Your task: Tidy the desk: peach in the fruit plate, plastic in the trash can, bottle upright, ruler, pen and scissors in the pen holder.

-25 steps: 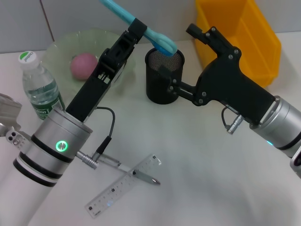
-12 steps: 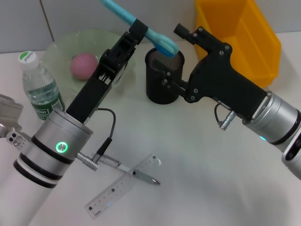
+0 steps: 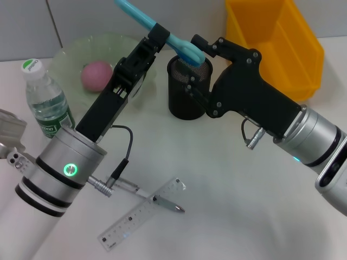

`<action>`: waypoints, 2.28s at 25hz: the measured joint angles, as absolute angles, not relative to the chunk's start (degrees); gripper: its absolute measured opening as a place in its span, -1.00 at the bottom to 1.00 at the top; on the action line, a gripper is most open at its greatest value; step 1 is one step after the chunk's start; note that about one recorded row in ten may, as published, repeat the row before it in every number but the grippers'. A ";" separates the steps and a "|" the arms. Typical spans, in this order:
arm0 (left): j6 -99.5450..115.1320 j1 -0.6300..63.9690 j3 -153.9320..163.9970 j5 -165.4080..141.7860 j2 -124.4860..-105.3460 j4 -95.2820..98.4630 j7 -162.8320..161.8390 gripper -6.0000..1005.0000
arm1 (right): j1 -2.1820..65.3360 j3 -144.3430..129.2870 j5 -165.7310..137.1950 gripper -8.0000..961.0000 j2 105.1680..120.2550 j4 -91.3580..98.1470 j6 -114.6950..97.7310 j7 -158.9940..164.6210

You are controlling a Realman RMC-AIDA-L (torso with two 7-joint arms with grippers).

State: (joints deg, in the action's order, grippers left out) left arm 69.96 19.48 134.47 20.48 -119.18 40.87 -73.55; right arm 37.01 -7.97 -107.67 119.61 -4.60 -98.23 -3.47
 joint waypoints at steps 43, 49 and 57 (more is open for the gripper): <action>72.01 19.69 134.17 20.42 -119.19 38.53 -74.74 -0.50 | 38.34 -8.09 -107.65 -0.81 119.62 -5.81 -95.57 -3.39; 72.34 19.67 134.14 20.41 -119.18 38.50 -74.64 -0.19 | 38.09 -7.92 -107.66 -0.81 119.61 -5.80 -95.82 -3.31; 73.78 19.71 133.98 19.97 -119.17 38.11 -73.25 0.25 | 36.61 -5.17 -107.29 -0.81 119.61 -5.86 -98.37 -2.89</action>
